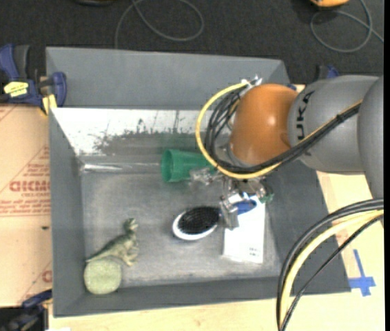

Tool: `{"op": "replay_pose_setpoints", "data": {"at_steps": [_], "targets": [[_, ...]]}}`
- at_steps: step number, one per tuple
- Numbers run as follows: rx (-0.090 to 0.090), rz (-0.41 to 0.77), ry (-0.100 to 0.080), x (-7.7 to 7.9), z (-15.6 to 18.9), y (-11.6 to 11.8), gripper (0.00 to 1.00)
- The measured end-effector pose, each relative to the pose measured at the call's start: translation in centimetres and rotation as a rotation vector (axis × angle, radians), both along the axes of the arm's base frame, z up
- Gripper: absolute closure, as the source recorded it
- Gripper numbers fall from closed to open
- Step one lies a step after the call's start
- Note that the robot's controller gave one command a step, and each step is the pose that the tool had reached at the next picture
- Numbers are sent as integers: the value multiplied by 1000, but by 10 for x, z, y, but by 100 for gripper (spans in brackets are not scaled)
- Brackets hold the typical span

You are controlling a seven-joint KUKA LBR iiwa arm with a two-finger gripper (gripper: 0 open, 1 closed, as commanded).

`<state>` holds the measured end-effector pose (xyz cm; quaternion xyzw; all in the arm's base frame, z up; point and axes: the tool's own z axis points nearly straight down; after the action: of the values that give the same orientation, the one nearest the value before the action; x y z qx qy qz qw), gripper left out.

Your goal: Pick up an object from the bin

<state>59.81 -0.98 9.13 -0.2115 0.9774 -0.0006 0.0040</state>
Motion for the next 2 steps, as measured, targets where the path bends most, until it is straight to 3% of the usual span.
{"op": "replay_pose_setpoints", "data": {"at_steps": [1, 2], "targets": [[-3, 246, -1, 0, -17, 7, 100], [-3, 245, -1, 0, -17, 6, 100]]}}
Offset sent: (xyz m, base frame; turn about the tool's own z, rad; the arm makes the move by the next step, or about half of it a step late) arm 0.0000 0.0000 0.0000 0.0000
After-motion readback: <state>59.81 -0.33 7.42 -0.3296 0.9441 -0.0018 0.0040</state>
